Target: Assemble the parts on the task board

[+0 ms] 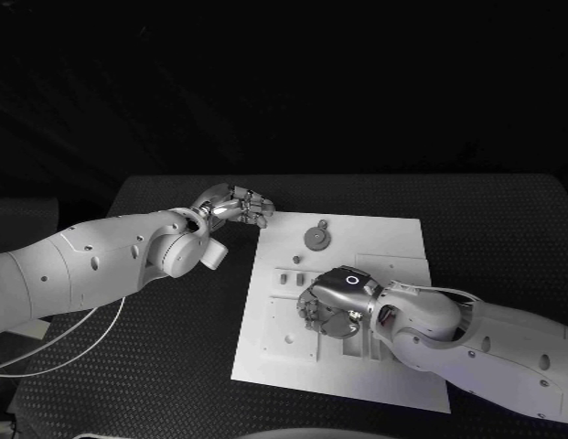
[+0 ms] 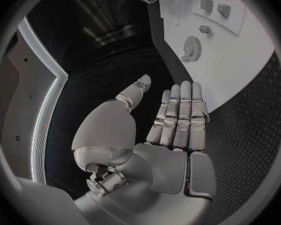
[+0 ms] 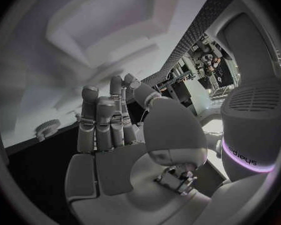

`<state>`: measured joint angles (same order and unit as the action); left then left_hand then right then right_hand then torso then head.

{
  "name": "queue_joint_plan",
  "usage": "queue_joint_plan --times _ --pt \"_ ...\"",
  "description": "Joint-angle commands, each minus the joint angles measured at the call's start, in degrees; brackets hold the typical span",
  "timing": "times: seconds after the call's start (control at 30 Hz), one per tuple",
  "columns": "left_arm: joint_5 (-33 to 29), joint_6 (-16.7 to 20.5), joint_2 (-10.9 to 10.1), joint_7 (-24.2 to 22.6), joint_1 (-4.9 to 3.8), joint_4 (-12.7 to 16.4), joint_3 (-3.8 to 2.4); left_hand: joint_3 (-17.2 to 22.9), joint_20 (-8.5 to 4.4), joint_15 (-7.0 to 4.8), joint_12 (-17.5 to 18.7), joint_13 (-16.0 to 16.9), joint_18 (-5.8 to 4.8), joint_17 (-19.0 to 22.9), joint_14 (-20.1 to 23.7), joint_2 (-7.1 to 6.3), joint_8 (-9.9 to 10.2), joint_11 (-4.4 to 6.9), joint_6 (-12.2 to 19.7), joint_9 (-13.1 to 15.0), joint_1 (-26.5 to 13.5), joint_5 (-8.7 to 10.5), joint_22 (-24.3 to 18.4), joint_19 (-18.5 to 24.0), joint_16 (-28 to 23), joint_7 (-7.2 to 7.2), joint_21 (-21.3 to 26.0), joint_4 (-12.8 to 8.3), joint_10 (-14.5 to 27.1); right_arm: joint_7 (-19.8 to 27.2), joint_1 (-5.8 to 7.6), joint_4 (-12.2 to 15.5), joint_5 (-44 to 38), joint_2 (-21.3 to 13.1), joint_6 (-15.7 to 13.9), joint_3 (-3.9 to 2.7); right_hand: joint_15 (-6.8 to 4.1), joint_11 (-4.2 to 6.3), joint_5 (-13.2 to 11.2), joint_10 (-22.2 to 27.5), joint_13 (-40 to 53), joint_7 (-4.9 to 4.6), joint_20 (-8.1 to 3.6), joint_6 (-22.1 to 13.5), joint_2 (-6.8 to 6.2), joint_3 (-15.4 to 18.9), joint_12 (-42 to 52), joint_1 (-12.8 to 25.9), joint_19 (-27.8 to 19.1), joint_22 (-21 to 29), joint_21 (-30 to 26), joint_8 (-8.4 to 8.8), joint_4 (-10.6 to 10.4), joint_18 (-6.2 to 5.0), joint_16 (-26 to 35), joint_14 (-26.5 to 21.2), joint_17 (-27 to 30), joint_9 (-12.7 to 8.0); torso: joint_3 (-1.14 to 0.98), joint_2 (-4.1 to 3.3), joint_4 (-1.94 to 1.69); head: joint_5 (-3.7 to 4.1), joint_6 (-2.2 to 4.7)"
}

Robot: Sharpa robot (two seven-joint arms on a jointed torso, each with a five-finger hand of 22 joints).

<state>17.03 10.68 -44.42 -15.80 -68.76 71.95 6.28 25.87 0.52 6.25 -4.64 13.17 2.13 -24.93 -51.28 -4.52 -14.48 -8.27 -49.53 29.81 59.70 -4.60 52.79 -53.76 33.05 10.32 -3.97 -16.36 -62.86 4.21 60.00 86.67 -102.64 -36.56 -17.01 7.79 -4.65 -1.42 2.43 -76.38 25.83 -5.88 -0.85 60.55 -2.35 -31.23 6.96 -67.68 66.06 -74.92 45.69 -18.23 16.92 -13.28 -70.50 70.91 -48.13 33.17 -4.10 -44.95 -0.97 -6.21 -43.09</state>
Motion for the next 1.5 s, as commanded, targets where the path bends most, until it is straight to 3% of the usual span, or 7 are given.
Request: queue_joint_plan --times 0.03,0.4,0.5,0.67,0.87,1.3,1.5 --pt "-0.3 -0.4 0.1 -0.2 -0.06 0.2 -0.04 -0.3 0.20 0.14 0.3 -0.1 0.39 -0.1 -0.4 0.18 -0.3 -0.14 0.2 -0.1 0.3 -0.13 -0.1 -0.1 -0.2 0.16 0.1 -0.1 -0.4 -1.9 -0.23 -0.3 -1.9 -0.1 4.6 0.29 -0.34 0.10 0.4 -0.4 -0.1 -0.02 -0.32 0.3 -0.17 -0.4 0.1 -0.5 -0.1 -1.1 0.2 -0.16 0.0 -1.72 -0.2 0.0 0.1 0.1 0.02 0.01 0.02 0.00 0.03" --pt "-0.3 -0.4 0.0 -0.1 -0.07 0.3 -0.04 -0.4 0.22 0.17 0.4 -0.2 0.38 -0.2 -0.5 0.12 -0.2 -0.17 0.3 -0.1 0.3 -0.12 -0.1 0.0 -0.4 0.19 0.1 -0.1 -0.4 -2.8 -0.21 -0.5 -1.1 -0.2 3.1 0.32 -0.10 -0.16 0.4 0.1 -0.4 -0.12 -0.16 -0.1 -0.24 -0.1 -0.2 0.1 -0.2 -1.0 0.2 0.14 -0.1 -1.72 -0.2 -0.1 0.1 0.1 -0.03 0.03 0.04 0.15 0.13" --pt "-0.3 -0.4 -0.1 -0.1 -0.07 0.3 -0.04 -0.4 0.22 0.17 0.4 -0.2 0.38 -0.2 -0.5 0.11 -0.2 -0.17 0.3 -0.1 0.3 -0.12 -0.1 0.0 -0.4 0.20 0.1 -0.1 -0.4 -2.6 -0.21 -0.6 -0.2 -0.3 2.2 0.33 0.41 -0.69 0.4 1.5 -0.8 -0.45 0.02 -1.5 -1.45 0.4 -0.9 0.9 -0.3 -1.0 0.1 0.95 -0.2 -1.72 -0.2 -0.3 0.2 -0.2 -0.03 0.03 0.04 0.15 0.13" --pt "-0.3 -0.4 -0.1 -0.1 -0.07 0.3 -0.04 -0.4 0.23 0.19 0.5 -0.2 0.37 -0.3 -0.4 0.07 -0.2 -0.19 0.3 -0.1 0.3 -0.11 -0.2 0.0 -0.5 0.21 0.1 -0.1 -0.4 -2.5 -0.21 -0.6 0.3 -0.4 1.1 0.33 1.02 -1.33 0.3 2.6 -1.4 -1.97 0.33 -5.0 -4.16 1.1 -1.6 2.2 -0.5 -0.8 -0.3 2.95 -0.3 -1.72 -0.1 -0.8 0.2 -1.0 -0.02 0.04 0.09 0.24 0.27" --pt "-0.3 -0.4 -0.2 0.0 -0.07 0.3 -0.04 -0.4 0.24 0.21 0.5 -0.2 0.37 -0.4 -0.4 0.05 -0.2 -0.21 0.4 -0.2 0.3 -0.11 -0.2 0.0 -0.6 0.23 0.1 -0.1 -0.4 -2.9 -0.20 -0.4 0.3 -0.6 0.1 0.33 1.76 -2.10 0.4 4.4 -2.2 -2.72 0.50 -6.5 -5.63 0.8 -2.5 2.4 -0.7 -0.7 -0.6 3.83 -0.3 -1.72 -0.2 -1.3 0.2 -1.5 -0.06 0.02 0.02 0.33 0.30" --pt "-0.3 -0.4 -0.3 0.0 -0.07 0.2 -0.04 -0.4 0.26 0.22 0.6 -0.3 0.37 -0.5 -0.4 0.02 -0.2 -0.22 0.4 -0.2 0.4 -0.11 -0.3 0.1 -0.7 0.25 0.1 -0.1 -0.4 -3.0 -0.08 1.4 0.3 -2.1 -1.8 0.29 2.07 -2.41 0.4 5.1 -2.6 -2.87 0.58 -6.8 -6.18 0.7 -2.8 2.3 -0.7 -0.7 -0.7 3.95 -0.3 -1.72 -0.3 -1.5 0.2 -1.6 -0.05 0.04 0.06 0.44 0.30" --pt "-0.3 -0.3 -0.3 -0.2 -0.07 0.0 -0.04 -0.4 0.26 0.22 0.6 -0.3 0.36 -0.5 -0.4 0.02 -0.2 -0.22 0.4 -0.2 0.4 -0.11 -0.3 0.1 -0.7 0.25 0.1 -0.1 -0.4 -2.1 1.57 3.8 3.5 -3.7 -4.2 -0.11 2.11 -2.44 0.4 5.1 -2.7 -2.87 0.51 -6.7 -6.30 0.6 -2.6 2.6 -0.2 -0.8 -0.4 3.88 -0.5 -1.72 -0.6 -1.1 0.2 -1.6 -0.04 0.08 0.10 0.80 0.58"
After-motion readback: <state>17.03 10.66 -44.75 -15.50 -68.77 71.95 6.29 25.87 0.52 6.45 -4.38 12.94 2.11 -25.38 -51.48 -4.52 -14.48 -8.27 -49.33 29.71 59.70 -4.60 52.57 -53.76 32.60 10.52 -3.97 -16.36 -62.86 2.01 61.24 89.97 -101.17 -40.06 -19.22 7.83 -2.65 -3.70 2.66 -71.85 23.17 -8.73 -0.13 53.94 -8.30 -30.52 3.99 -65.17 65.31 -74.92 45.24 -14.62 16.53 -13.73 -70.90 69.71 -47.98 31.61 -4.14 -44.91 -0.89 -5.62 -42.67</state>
